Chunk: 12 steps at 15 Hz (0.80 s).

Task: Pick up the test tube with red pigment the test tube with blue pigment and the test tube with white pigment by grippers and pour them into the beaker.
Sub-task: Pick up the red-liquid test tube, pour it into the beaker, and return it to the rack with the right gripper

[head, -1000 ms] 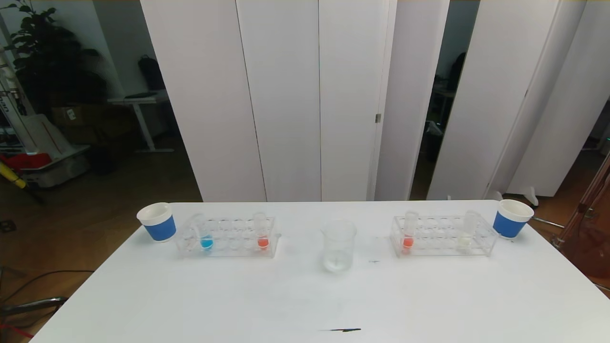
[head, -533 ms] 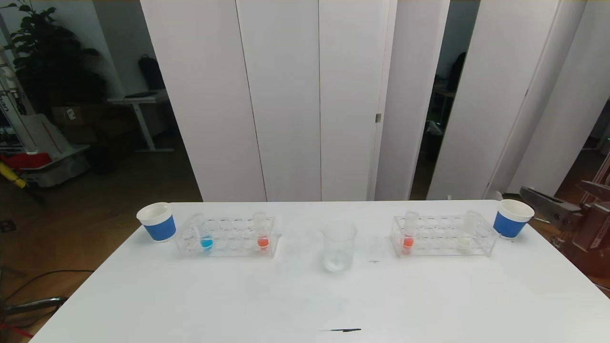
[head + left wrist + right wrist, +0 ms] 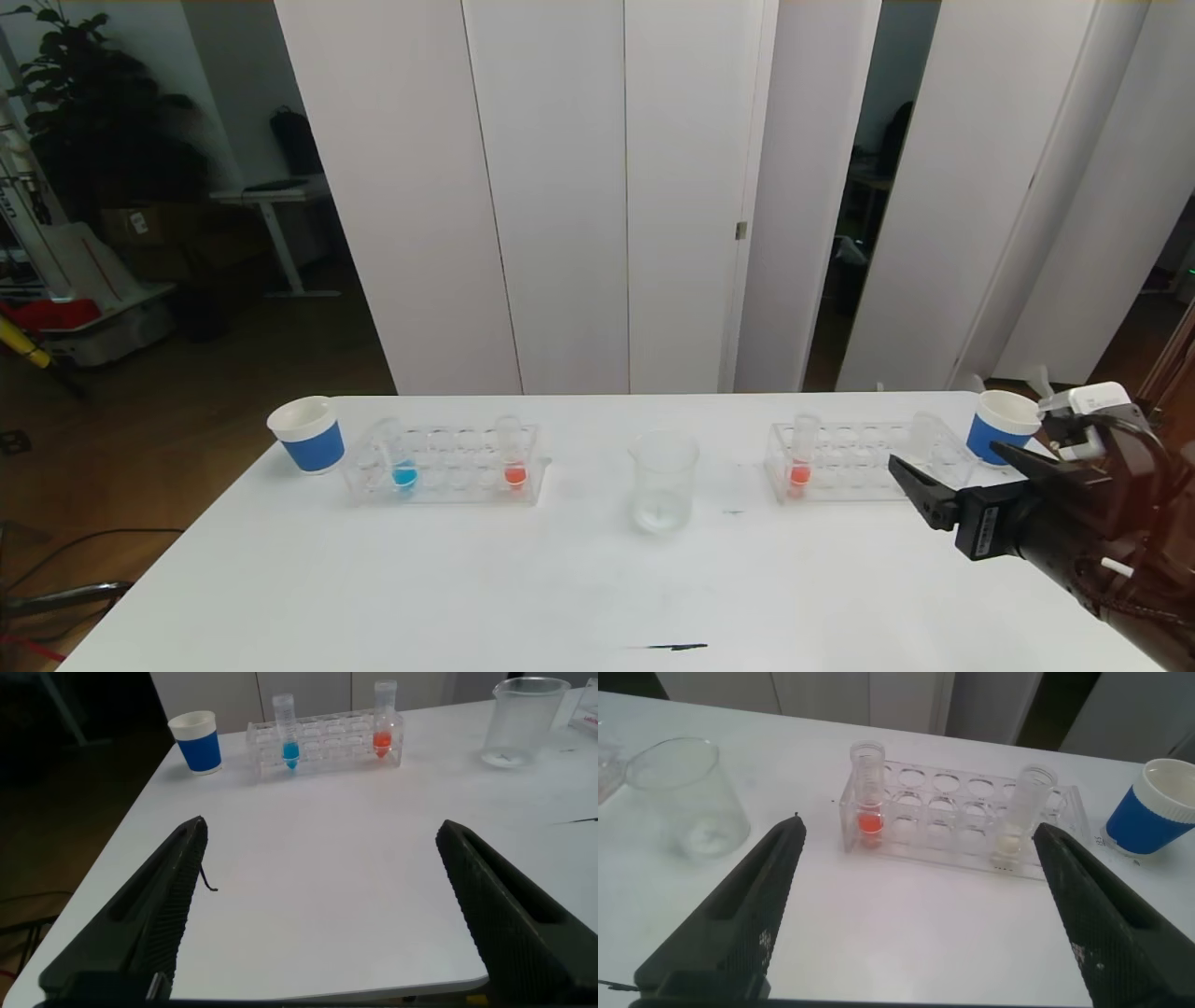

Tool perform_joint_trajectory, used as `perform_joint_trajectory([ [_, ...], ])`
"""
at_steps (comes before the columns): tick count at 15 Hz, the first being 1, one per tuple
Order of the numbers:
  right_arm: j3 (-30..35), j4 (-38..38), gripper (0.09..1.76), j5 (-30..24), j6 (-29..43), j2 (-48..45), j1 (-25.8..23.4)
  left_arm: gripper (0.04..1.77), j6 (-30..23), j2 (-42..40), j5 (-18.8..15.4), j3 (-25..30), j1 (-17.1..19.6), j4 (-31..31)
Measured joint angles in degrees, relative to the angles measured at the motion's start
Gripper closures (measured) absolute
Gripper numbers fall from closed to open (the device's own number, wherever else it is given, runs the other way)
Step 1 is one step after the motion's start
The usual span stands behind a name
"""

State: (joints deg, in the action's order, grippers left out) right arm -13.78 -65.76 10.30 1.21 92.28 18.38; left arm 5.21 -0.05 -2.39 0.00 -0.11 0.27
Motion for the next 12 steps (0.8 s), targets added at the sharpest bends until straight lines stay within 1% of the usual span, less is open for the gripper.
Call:
perform_joint_trajectory([
  [3,1.7,-5.3,0.11,0.4,-0.1,6.4,0.8,0.06,0.0,0.0,0.0,0.0,0.0,0.0],
  [6,0.7,-9.9,0.11,0.4,-0.1,12.7,1.0,0.06,0.0,0.0,0.0,0.0,0.0,0.0],
  [9,-4.0,-10.8,0.11,2.7,-0.2,18.5,1.0,0.06,0.0,0.0,0.0,0.0,0.0,0.0],
  [12,-10.1,-10.6,0.11,3.2,-0.3,23.4,1.0,0.06,0.0,0.0,0.0,0.0,0.0,0.0],
])
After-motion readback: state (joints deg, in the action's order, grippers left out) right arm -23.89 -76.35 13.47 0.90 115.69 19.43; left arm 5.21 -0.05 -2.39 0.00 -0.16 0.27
